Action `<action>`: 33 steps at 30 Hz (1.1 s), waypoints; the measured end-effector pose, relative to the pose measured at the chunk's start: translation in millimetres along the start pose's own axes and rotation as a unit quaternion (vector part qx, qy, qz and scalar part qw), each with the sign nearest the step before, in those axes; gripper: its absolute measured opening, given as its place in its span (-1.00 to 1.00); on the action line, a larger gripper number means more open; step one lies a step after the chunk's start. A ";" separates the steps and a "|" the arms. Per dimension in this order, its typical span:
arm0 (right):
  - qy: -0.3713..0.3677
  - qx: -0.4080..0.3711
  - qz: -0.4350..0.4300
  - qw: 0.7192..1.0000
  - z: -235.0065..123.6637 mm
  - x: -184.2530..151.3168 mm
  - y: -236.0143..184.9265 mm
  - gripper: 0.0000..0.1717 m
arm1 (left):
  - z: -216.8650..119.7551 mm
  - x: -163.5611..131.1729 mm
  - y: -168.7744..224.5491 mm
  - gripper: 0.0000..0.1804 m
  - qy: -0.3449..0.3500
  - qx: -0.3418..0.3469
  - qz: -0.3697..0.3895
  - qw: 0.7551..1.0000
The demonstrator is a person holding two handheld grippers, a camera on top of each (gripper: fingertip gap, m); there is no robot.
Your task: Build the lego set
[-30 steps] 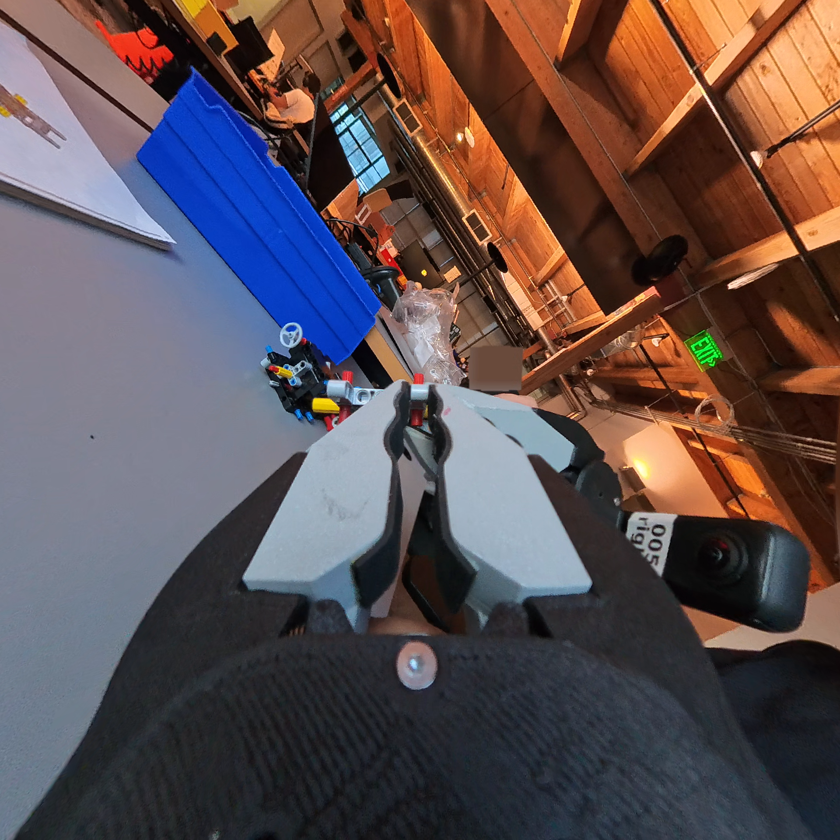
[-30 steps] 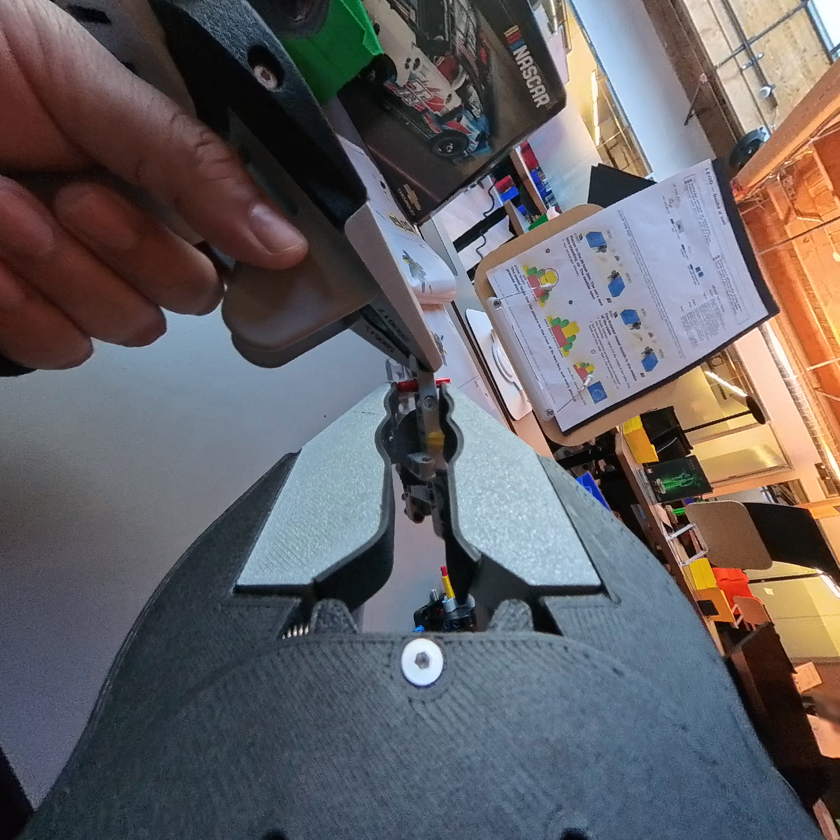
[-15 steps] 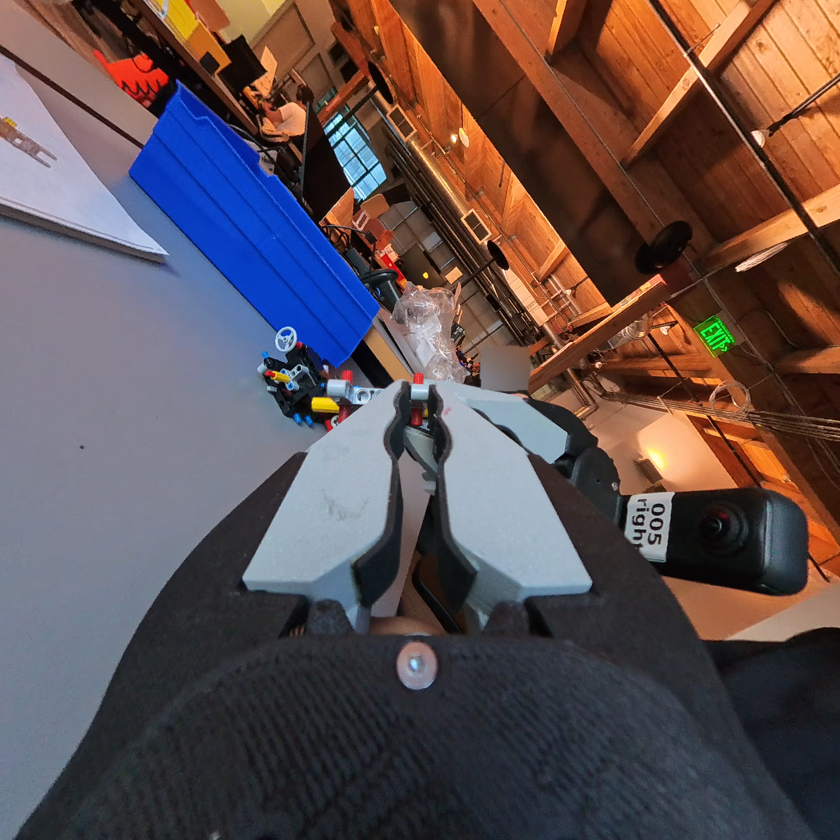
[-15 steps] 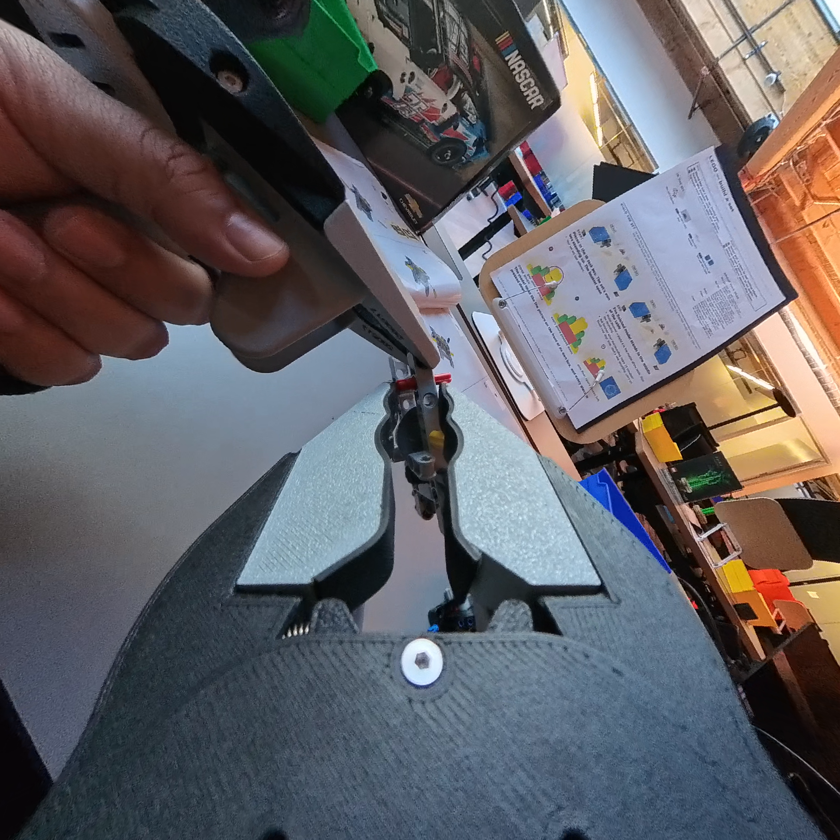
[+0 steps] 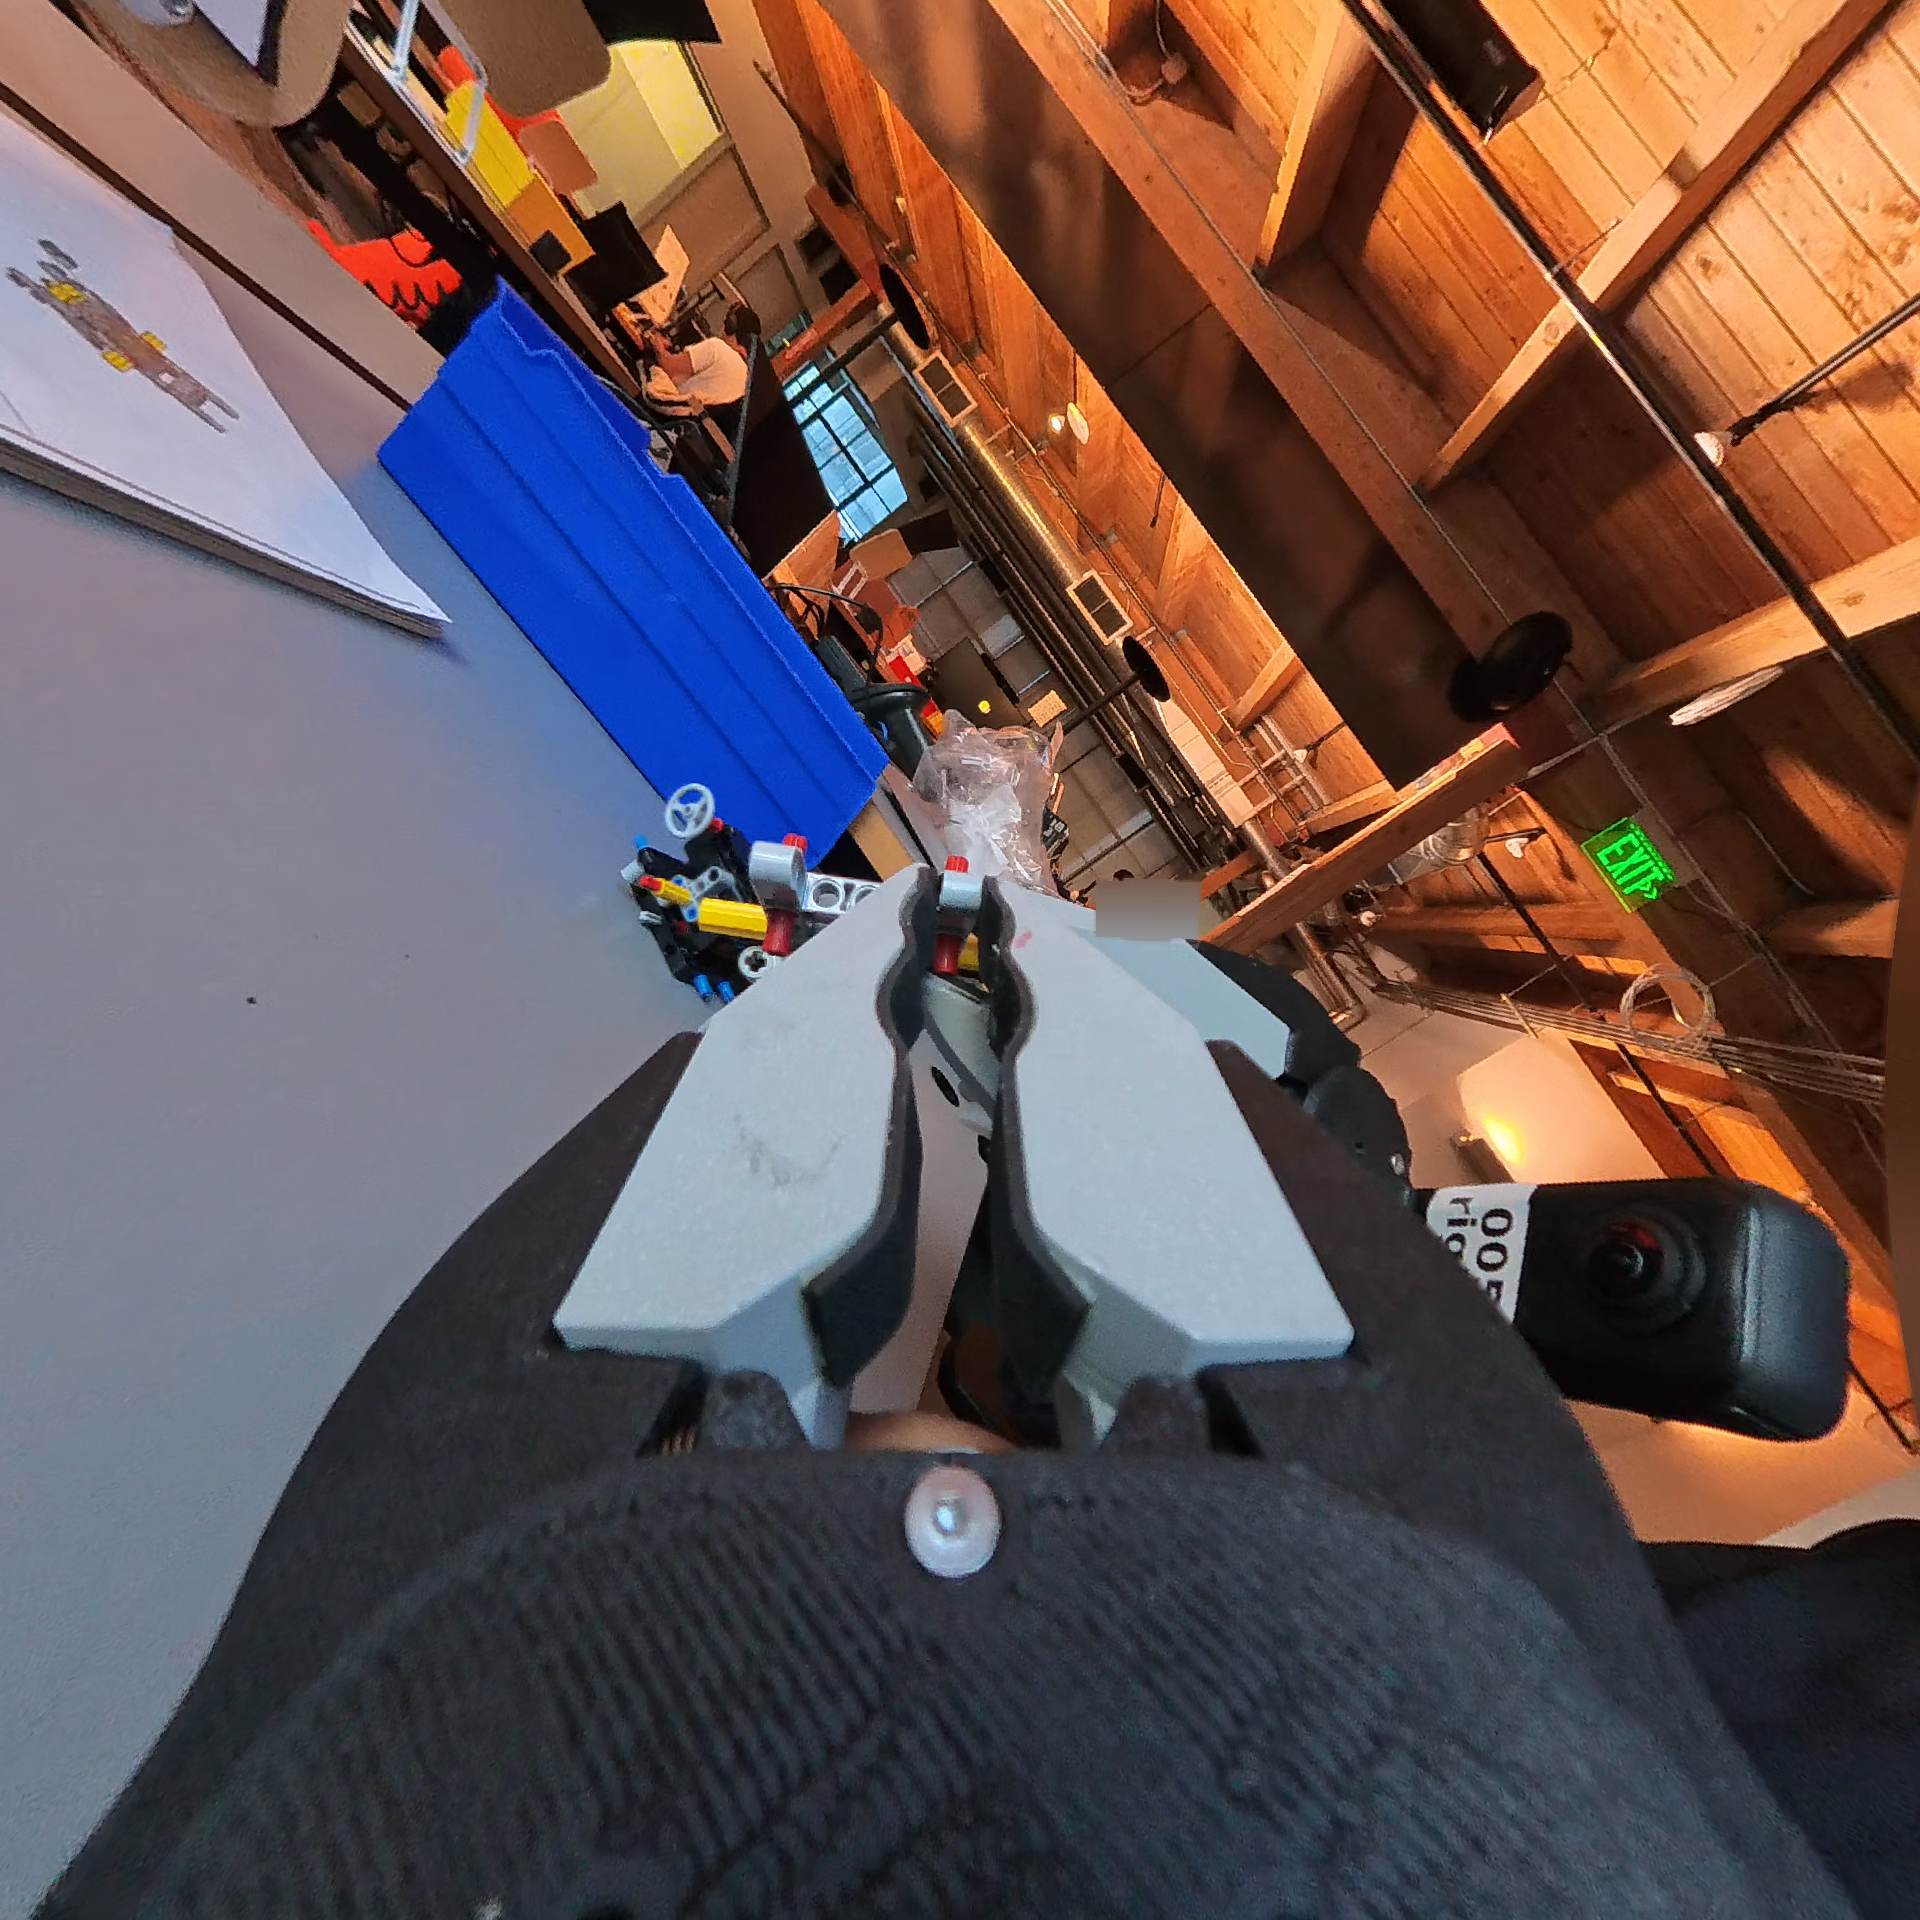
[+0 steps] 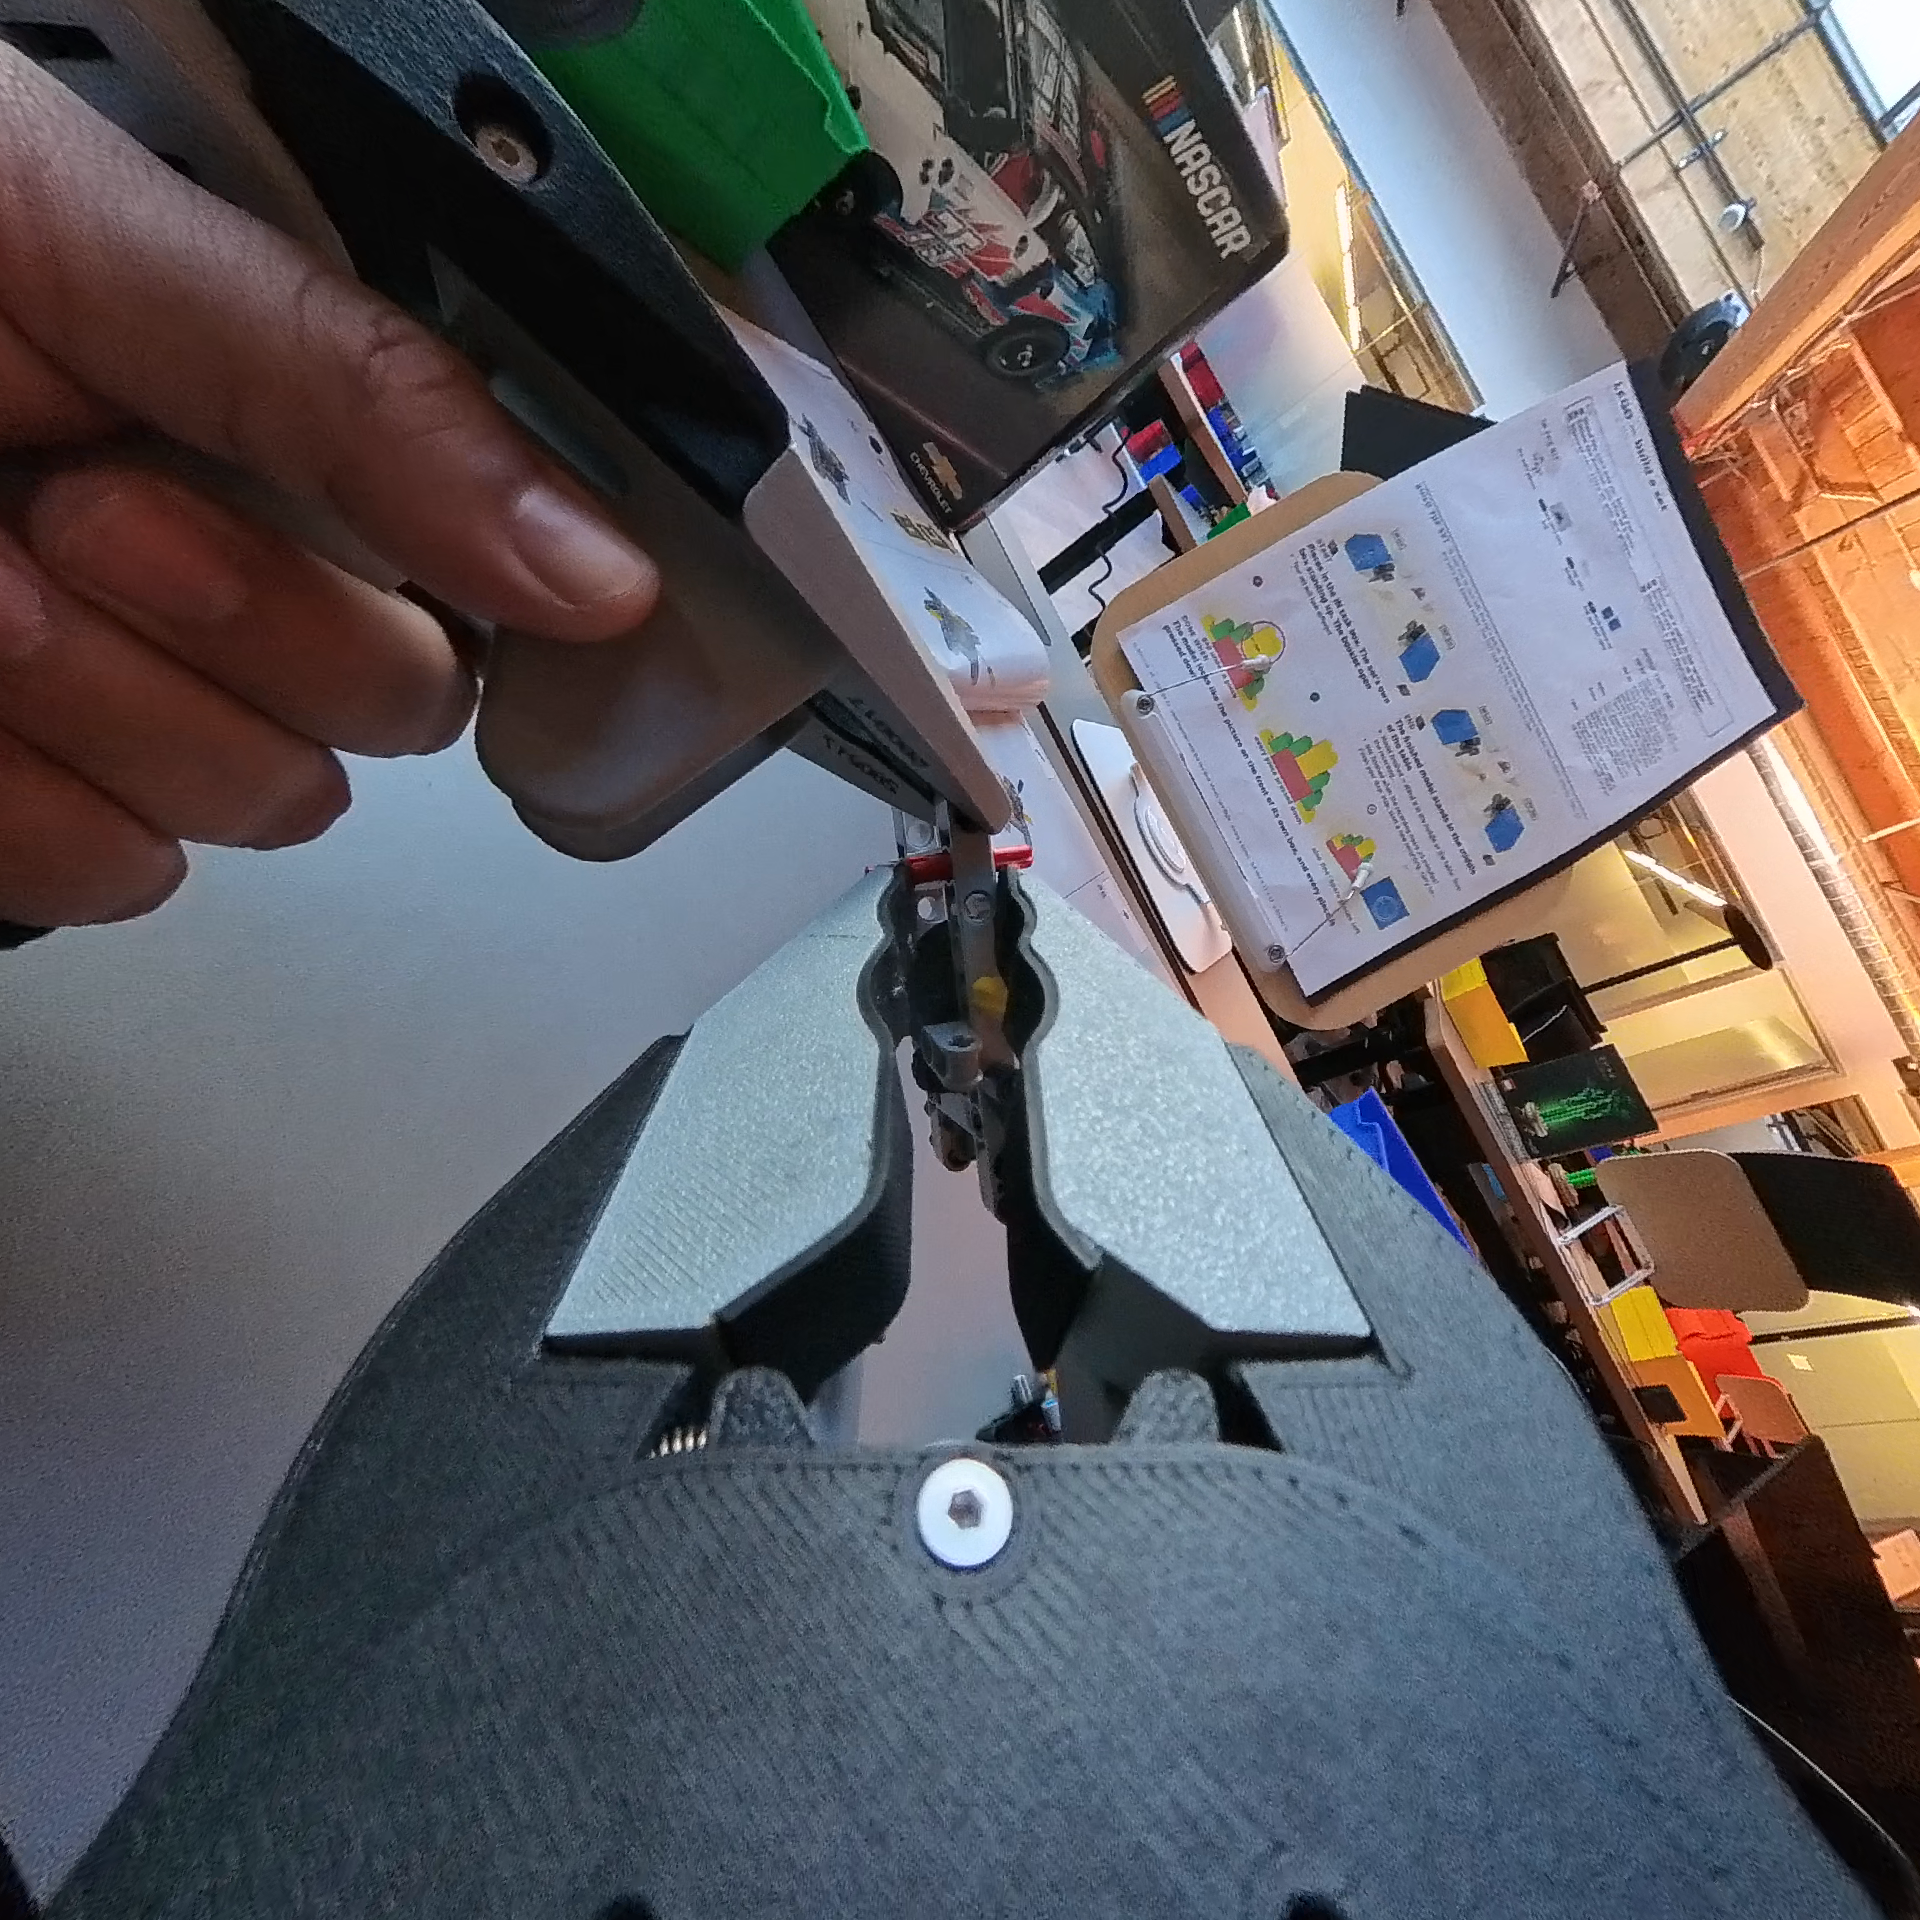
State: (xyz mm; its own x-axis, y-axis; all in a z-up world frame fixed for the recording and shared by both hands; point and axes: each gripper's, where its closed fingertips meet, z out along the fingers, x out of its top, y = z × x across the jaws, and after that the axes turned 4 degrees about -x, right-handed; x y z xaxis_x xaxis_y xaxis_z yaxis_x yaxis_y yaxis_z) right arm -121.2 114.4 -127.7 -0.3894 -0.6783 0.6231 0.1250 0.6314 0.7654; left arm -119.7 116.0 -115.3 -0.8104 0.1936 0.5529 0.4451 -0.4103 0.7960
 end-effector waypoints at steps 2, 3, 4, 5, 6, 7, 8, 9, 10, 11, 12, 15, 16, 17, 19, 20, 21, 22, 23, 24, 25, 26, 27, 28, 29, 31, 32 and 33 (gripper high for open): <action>0.000 0.001 0.000 1.000 2.2 -0.4 -0.9 -0.84 | -0.7 1.2 -2.1 -0.94 0.005 0.000 -0.013 1.000; 0.001 0.003 0.002 1.000 3.3 -0.5 -1.1 -0.86 | -1.1 1.7 -3.3 -0.94 0.008 0.002 -0.017 1.000; 0.002 0.003 0.005 1.000 4.1 -0.7 -0.8 -0.86 | -1.2 1.7 -4.0 -0.94 0.010 0.002 -0.019 1.000; 0.003 0.008 0.010 1.000 5.2 -1.2 -1.3 -0.86 | -1.5 2.3 -5.3 -0.94 0.012 0.003 -0.022 1.000; 0.001 0.016 0.016 1.000 6.7 -1.8 -2.1 -0.85 | -2.0 2.8 -7.1 -0.94 0.015 0.006 -0.025 1.000; 0.001 0.022 0.023 0.999 7.8 -1.9 -2.2 -0.85 | -2.0 3.6 -8.0 -0.94 0.015 0.007 -0.022 1.000; 0.004 0.028 0.034 0.999 8.7 -1.8 -1.8 -0.85 | -1.8 4.8 -8.4 -0.94 0.014 0.007 -0.021 1.000; 0.006 0.035 0.049 0.998 9.4 -1.7 -1.3 -0.85 | -1.3 5.7 -8.6 -0.94 0.013 0.008 -0.021 1.000; 0.009 0.037 0.059 0.998 10.0 -1.3 -0.3 -0.86 | -0.7 6.6 -8.4 -0.94 0.014 0.008 -0.022 1.000; 0.013 0.034 0.063 0.997 10.8 -0.5 0.7 -0.85 | -0.2 8.1 -7.9 -0.94 0.017 0.007 -0.021 1.000; 0.019 0.030 0.068 0.997 11.6 0.5 1.8 -0.85 | 0.3 9.4 -7.5 -0.94 0.016 0.008 -0.016 1.000; 0.042 0.002 0.066 0.997 12.9 0.2 3.6 -0.86 | 3.0 9.5 -8.5 -0.95 -0.002 0.016 0.001 1.000; 0.040 -0.011 0.055 0.998 13.3 -1.1 3.3 -0.85 | 3.6 9.0 -9.9 -0.94 -0.002 0.013 -0.013 1.000; 0.036 -0.018 0.043 0.998 13.9 -2.5 2.2 -0.85 | 3.6 8.2 -12.2 -0.94 -0.001 0.013 -0.026 1.000; 0.035 -0.027 0.036 0.998 13.8 -2.7 0.8 -0.78 | 3.2 5.2 -15.3 -0.95 -0.003 0.014 -0.041 0.999; 0.043 -0.032 0.031 0.998 12.0 -0.3 1.4 -0.82 | 3.6 2.5 -15.4 -0.94 -0.006 0.009 -0.055 0.998; 0.048 -0.032 0.023 0.998 10.3 1.5 0.8 -0.90 | 4.4 0.0 -14.3 -0.94 -0.006 0.003 -0.070 0.997; 0.041 -0.028 0.013 0.999 10.3 0.2 -0.5 -0.90 | 4.5 -1.2 -15.2 -0.94 -0.004 0.005 -0.076 0.997; 0.031 -0.023 0.004 0.999 11.4 -2.3 -2.1 -0.90 | 4.0 -2.1 -18.2 -0.94 -0.006 0.013 -0.072 0.997; 0.027 -0.020 -0.001 0.999 12.1 -3.9 -3.0 -0.90 | 3.9 -2.5 -20.1 -0.94 -0.010 0.014 -0.071 0.997; 0.029 -0.020 -0.002 0.999 11.9 -3.7 -3.0 -0.90 | 4.1 -2.5 -20.3 -0.95 -0.011 0.009 -0.081 0.997; 0.038 -0.023 0.003 0.999 10.8 -2.1 -2.0 -0.90 | 4.5 -2.1 -18.3 -0.95 -0.011 0.001 -0.085 0.996; 0.049 -0.023 0.011 0.998 9.1 -0.5 -0.8 -0.90 | 4.7 -1.8 -15.9 -0.94 -0.012 -0.002 -0.077 0.997; 0.058 -0.015 0.026 0.998 6.6 0.7 -0.6 -0.88 | 5.2 -2.4 -13.5 -0.94 -0.020 -0.004 -0.063 0.998; 0.068 0.009 0.057 0.996 2.8 2.3 -2.2 -0.82 | 5.7 -3.0 -10.9 -0.95 -0.031 -0.008 -0.048 0.998; 0.075 0.073 0.144 0.984 -8.0 3.8 1.4 -0.93 | 5.2 -2.0 -5.2 -0.95 -0.055 -0.025 -0.001 0.998; 0.081 0.091 0.186 0.975 -14.2 4.7 11.1 -0.95 | 3.8 0.8 -1.5 -0.94 -0.063 -0.036 0.028 0.997; 0.086 0.102 0.225 0.965 -19.5 4.7 23.4 -0.95 | 2.2 4.0 3.0 -0.95 -0.070 -0.047 0.061 0.995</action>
State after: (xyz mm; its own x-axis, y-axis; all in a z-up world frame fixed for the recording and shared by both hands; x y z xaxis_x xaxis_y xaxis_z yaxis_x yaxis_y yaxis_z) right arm -102.3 118.7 -103.7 -0.1782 -0.3595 0.9160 0.0569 0.9256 0.3743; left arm -120.8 117.6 -110.2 -0.6884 0.2563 0.6785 0.4945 -0.5186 0.6975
